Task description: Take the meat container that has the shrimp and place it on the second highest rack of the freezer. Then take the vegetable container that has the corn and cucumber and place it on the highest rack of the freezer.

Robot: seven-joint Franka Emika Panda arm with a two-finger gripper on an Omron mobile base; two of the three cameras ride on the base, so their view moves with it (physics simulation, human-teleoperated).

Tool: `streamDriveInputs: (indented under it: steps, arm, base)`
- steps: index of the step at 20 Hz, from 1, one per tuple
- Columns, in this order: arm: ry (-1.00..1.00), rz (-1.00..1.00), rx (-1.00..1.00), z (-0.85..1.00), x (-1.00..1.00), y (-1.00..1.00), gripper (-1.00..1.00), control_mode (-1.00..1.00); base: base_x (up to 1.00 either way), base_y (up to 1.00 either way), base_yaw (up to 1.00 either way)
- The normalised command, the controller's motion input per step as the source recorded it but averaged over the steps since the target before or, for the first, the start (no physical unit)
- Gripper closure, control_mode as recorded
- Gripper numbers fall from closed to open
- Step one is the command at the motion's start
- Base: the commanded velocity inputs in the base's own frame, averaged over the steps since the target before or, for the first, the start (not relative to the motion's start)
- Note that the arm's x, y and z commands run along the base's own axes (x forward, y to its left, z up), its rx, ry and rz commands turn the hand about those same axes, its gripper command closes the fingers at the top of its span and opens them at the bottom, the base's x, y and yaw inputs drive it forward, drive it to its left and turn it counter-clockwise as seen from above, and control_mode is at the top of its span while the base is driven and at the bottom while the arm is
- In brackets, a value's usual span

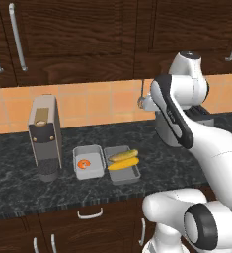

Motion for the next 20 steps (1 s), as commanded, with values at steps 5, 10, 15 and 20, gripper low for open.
streamDriveInputs:
  steps: [5, 10, 15, 20]
  arm:
    - [0.00, 0.04, -0.04, -0.02, -0.36, 0.35, -1.00, -1.00]
    - [0.00, 0.19, -0.15, -0.12, -0.45, 0.99, -1.00, -1.00]
    - [0.00, 0.21, -0.15, -0.32, -0.51, 0.96, -1.00, -1.00]
    - [0.00, 0.39, -0.02, -0.29, -0.01, 0.25, -1.00, -1.00]
  base:
    - [0.00, 0.00, 0.00]
    - [0.00, 0.00, 0.00]
    - [0.00, 0.00, 0.00]
    - [0.00, 0.00, 0.00]
